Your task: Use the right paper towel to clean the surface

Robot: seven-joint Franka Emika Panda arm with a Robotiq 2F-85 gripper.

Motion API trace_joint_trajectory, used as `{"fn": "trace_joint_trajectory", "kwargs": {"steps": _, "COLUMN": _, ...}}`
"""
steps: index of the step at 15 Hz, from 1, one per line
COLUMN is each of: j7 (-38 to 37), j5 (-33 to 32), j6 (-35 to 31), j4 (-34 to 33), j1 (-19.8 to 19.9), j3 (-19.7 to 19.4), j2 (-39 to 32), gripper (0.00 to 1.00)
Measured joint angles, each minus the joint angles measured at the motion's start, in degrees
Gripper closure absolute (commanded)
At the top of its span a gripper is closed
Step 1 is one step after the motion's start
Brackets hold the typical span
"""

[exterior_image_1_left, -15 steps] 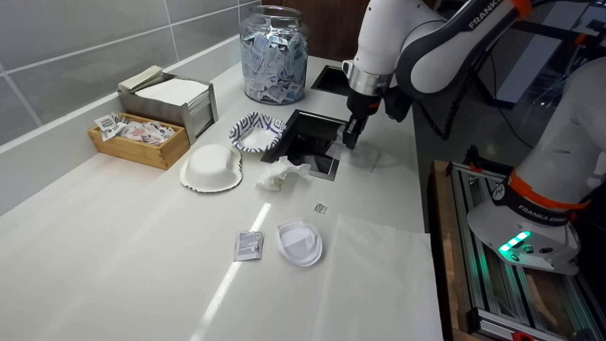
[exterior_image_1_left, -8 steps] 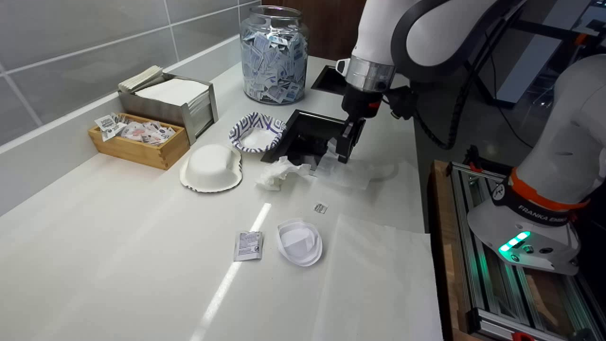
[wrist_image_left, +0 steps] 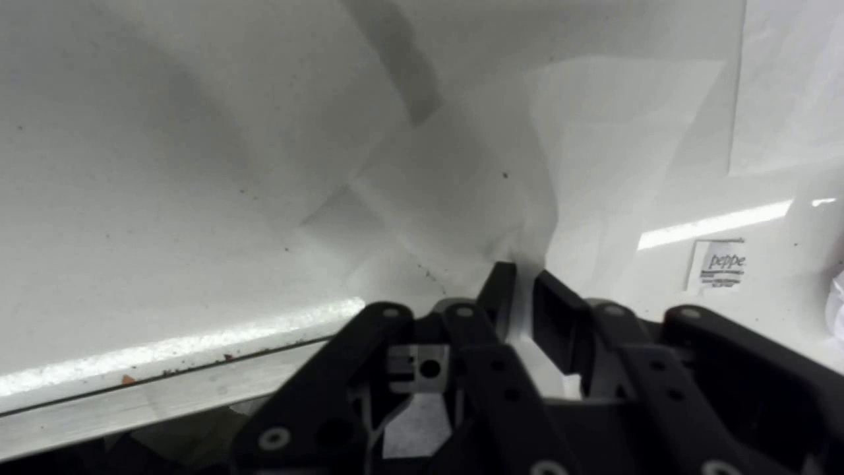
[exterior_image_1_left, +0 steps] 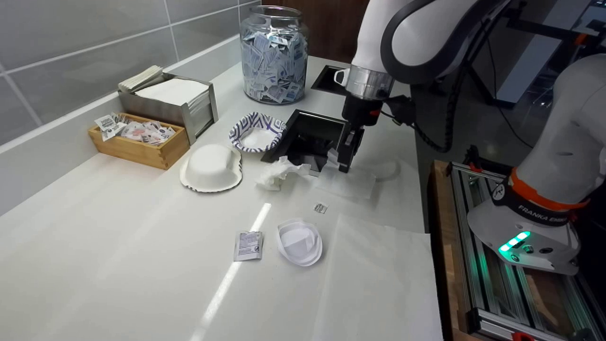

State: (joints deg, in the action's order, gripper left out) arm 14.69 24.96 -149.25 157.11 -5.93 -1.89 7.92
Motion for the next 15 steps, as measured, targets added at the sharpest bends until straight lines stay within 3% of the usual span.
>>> {"fn": "trace_joint_trajectory", "kwargs": {"steps": 8, "j7": 1.52, "j5": -0.29, "j6": -0.69, "j4": -0.08, "j1": 0.8, "j3": 0.05, "j2": -3.33, "gripper": 0.97}}
{"fn": "trace_joint_trajectory", "kwargs": {"steps": 15, "j7": -4.95, "j5": -13.0, "j6": -4.68, "j4": -0.03, "j1": 4.75, "j3": -0.07, "j2": -3.86, "gripper": 0.97}}
